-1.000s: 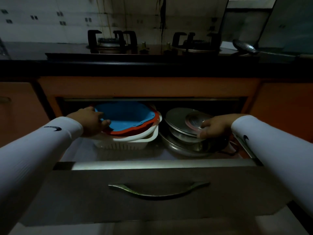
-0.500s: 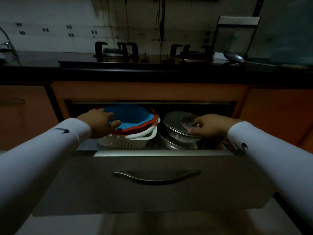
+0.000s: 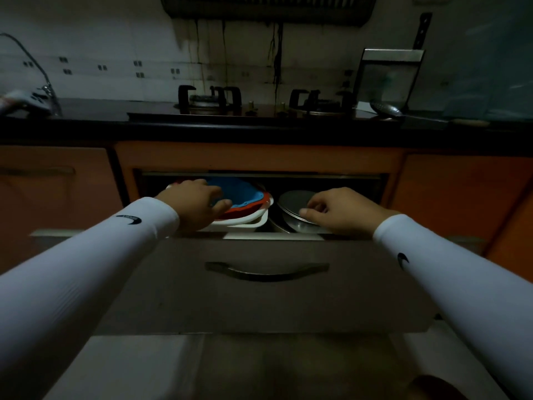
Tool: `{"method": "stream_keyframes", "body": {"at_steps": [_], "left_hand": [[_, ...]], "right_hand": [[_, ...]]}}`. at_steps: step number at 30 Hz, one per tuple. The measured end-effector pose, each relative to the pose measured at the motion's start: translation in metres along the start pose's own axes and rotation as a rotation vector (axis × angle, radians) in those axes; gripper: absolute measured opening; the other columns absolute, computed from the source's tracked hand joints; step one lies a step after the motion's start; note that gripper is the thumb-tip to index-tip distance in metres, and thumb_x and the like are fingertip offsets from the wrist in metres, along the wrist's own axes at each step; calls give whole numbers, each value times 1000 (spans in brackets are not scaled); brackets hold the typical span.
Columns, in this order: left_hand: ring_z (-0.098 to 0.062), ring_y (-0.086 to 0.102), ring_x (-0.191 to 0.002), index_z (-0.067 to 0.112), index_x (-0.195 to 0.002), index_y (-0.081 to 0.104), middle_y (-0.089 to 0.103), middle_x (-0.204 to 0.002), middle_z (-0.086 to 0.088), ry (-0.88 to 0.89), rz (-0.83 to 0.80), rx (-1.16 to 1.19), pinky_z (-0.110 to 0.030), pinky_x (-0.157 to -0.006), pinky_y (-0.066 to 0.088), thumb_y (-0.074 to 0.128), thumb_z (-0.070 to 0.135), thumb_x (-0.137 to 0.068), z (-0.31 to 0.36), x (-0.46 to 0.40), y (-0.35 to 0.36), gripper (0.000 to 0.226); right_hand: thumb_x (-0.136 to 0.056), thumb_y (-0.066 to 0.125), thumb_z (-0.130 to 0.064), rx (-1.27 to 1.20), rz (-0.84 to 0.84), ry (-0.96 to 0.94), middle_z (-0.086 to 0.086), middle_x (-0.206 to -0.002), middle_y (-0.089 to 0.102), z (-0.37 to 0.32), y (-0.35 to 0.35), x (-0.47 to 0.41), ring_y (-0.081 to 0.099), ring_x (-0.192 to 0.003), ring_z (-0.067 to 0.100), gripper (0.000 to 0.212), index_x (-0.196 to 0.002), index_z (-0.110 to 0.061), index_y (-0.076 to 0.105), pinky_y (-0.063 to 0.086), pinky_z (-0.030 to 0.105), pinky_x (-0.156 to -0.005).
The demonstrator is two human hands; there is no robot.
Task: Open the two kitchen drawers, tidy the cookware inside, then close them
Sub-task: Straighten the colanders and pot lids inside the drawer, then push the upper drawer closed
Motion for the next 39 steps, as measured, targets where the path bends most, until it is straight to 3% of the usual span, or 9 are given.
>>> {"method": "stream_keyframes", "body": {"at_steps": [7, 11, 14, 19, 25, 35, 39], "left_hand": [[-25, 53, -107, 29, -127, 50, 52, -123, -7, 52, 55, 35, -36, -85, 43, 32, 61, -90, 23, 29, -7, 52], [-27, 52, -108, 26, -128, 49, 53, -123, -7, 91, 114, 9, -38, -85, 45, 32, 59, -91, 36, 46, -12, 52], [-24, 53, -103, 24, -123, 53, 56, -116, -7, 137, 171, 17, -38, -83, 47, 33, 57, -91, 45, 61, -14, 51], [-19, 53, -93, 25, -113, 60, 57, -102, -2, 250, 282, 65, -38, -77, 50, 41, 52, -90, 63, 86, -13, 40], [-20, 58, -94, 24, -111, 61, 59, -107, -2, 345, 164, 60, -38, -78, 52, 48, 47, -89, 78, 105, 8, 34], [-19, 58, -100, 28, -121, 55, 52, -121, -1, 253, 48, 133, -31, -82, 49, 49, 44, -91, 80, 104, 50, 34], [-19, 58, -99, 28, -121, 56, 53, -120, 0, 234, 38, 140, -30, -80, 49, 49, 43, -91, 78, 96, 60, 34]], "right_hand": [[-89, 49, -55, -36, 59, -51, -1, -108, 68, -27, -6, 33, 62, -96, 15, 45, -115, -22, 65, 54, 37, -85], [-91, 51, -47, -58, 167, -125, 1, -97, 65, -46, -11, 53, 60, -89, 16, 34, -102, -21, 68, 53, 40, -80], [-92, 52, -43, -63, 216, -203, 1, -95, 63, -62, -9, 67, 57, -87, 15, 29, -102, -20, 68, 51, 37, -79], [-90, 55, -43, -53, 156, -262, 1, -101, 61, -76, 11, 80, 57, -90, 14, 30, -109, -22, 65, 49, 31, -77], [-89, 54, -47, -45, 70, -244, 1, -106, 60, -78, 39, 86, 57, -91, 15, 35, -112, -24, 63, 49, 33, -78], [-89, 52, -48, -102, 21, -151, -2, -105, 55, -70, 76, 84, 55, -92, 14, 35, -114, -26, 61, 50, 32, -80], [-90, 50, -48, -100, 0, -102, -4, -97, 56, -61, 85, 80, 54, -86, 11, 31, -107, -26, 63, 47, 28, -73]]}}
Point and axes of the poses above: each hand's wrist, its own x-axis away from the middle knuckle, its own y-axis out of the palm, z = x × y, the point moved 4 cm from there along -x, towards the middle knuckle
